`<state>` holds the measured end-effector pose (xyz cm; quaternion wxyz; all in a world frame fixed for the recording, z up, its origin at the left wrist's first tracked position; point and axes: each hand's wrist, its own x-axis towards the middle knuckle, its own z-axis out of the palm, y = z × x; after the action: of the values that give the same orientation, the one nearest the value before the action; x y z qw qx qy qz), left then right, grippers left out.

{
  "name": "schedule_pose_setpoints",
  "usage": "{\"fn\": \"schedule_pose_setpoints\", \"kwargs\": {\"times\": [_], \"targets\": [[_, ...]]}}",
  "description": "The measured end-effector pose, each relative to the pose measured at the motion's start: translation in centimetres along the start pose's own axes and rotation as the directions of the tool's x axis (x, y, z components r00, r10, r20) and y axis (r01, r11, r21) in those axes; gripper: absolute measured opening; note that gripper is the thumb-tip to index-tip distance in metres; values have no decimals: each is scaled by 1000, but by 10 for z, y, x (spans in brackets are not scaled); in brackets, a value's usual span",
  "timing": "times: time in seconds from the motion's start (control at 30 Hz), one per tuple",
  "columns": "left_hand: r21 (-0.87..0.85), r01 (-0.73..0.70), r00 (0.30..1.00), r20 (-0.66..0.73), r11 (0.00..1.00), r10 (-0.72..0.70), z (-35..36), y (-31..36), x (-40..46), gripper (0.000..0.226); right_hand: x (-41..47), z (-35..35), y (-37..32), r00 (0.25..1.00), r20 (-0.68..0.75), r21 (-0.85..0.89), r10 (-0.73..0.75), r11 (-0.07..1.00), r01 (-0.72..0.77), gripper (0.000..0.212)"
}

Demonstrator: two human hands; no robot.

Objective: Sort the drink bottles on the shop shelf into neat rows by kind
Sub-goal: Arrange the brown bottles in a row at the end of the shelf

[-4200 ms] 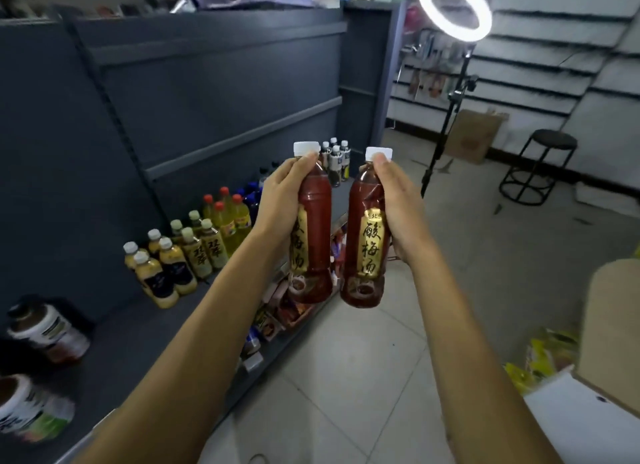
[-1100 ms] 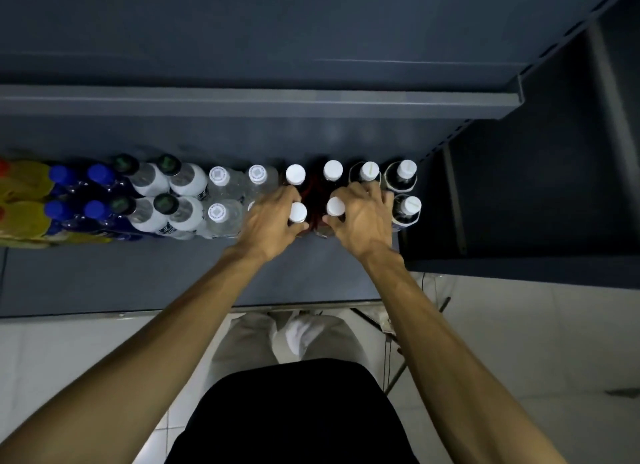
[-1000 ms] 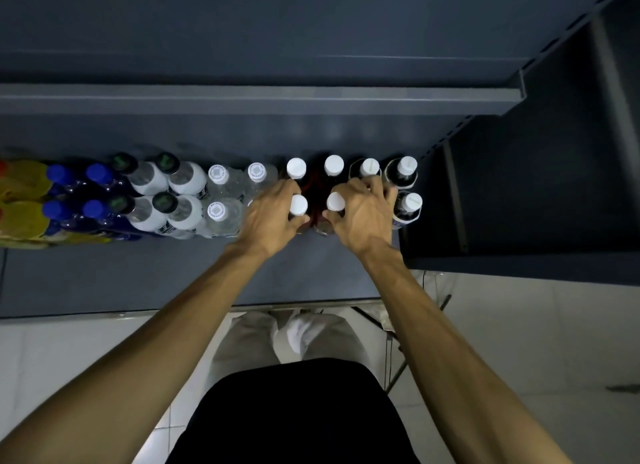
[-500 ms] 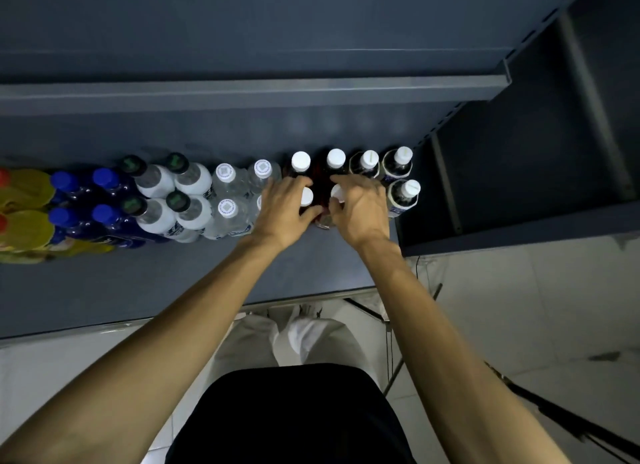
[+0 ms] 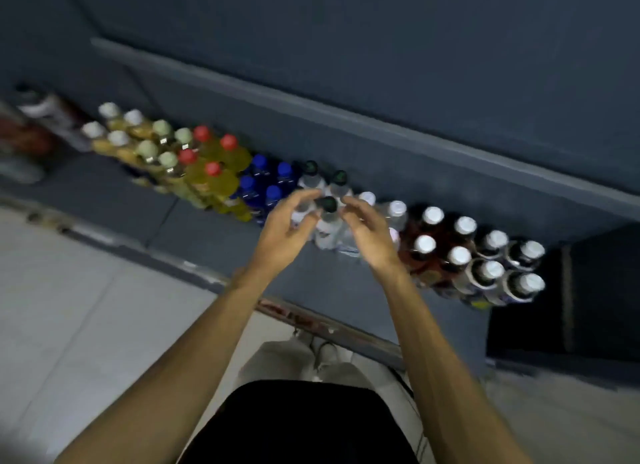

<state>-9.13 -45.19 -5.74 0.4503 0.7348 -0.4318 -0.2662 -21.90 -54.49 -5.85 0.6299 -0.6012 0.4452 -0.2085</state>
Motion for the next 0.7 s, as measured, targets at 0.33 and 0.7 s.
{"fn": "schedule_pose_setpoints", "kwargs": {"times": [0.33,0.7], "targets": [[-22,258,841,-487,966,-235,-139,-20,-113,26,-29,160,-56,812,569,-25,-131,984,176,32],[-87,330,640,-711,940,-291,-257,-39,-190,31,-64,297,-98,617,764,-40,-190,940,339,33]]}}
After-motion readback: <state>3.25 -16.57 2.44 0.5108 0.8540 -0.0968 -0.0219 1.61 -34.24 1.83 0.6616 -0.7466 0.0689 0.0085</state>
